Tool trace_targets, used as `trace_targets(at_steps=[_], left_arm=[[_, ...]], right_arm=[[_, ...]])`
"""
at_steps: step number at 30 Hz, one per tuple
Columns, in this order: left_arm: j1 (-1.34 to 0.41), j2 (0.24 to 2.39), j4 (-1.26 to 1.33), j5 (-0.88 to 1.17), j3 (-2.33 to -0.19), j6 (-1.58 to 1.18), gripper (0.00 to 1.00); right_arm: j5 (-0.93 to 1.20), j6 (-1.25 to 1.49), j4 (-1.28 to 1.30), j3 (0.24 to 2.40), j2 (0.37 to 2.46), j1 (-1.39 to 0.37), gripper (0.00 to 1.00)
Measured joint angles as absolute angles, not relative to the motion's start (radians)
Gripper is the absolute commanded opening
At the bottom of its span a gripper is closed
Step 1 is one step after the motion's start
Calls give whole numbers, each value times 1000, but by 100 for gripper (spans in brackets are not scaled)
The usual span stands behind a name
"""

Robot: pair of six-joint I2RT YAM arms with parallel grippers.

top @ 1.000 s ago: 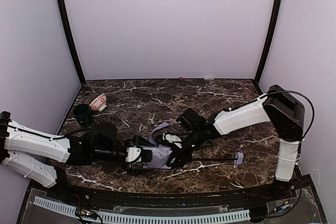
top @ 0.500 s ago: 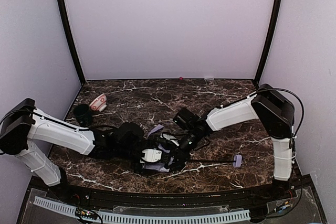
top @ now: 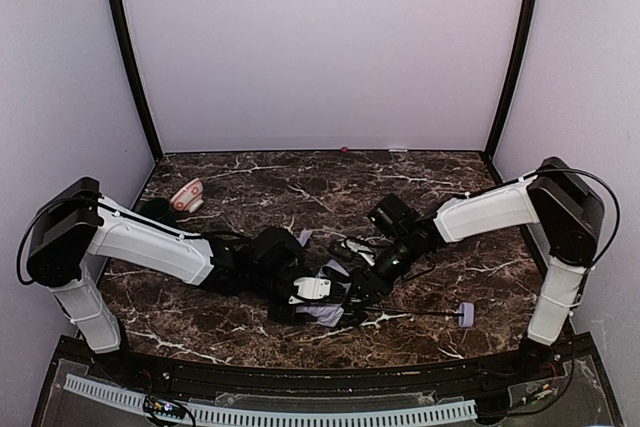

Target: Put away the umbrella

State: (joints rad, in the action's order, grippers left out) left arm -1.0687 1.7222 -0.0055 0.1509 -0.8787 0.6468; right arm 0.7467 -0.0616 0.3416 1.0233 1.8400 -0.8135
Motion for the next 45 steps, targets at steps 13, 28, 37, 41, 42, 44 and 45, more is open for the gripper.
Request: trace_targets(at_steps=[13, 28, 37, 41, 42, 44, 45], left_arm=[[-1015, 1800, -149, 331, -1001, 577, 39], [-919, 1920, -264, 609, -1125, 498, 36], [-897, 1945, -295, 664, -1146, 483, 38], [-892, 1948, -308, 684, -1146, 487, 40], [-889, 1948, -311, 691, -1146, 489, 40], [-882, 1948, -312, 712, -1143, 490, 41], [-879, 1948, -312, 720, -1142, 490, 41]], right_arm=[[292, -52, -20, 669, 1257, -904, 56], [-88, -297, -164, 678, 1480, -1263, 79], [-170, -390, -152, 775, 1666, -1264, 49], [-186, -402, -159, 780, 1674, -1264, 59], [-189, -400, -161, 780, 1676, -1264, 64], [-199, -400, -162, 786, 1691, -1264, 70], [-205, -400, -163, 791, 1704, -1265, 71]])
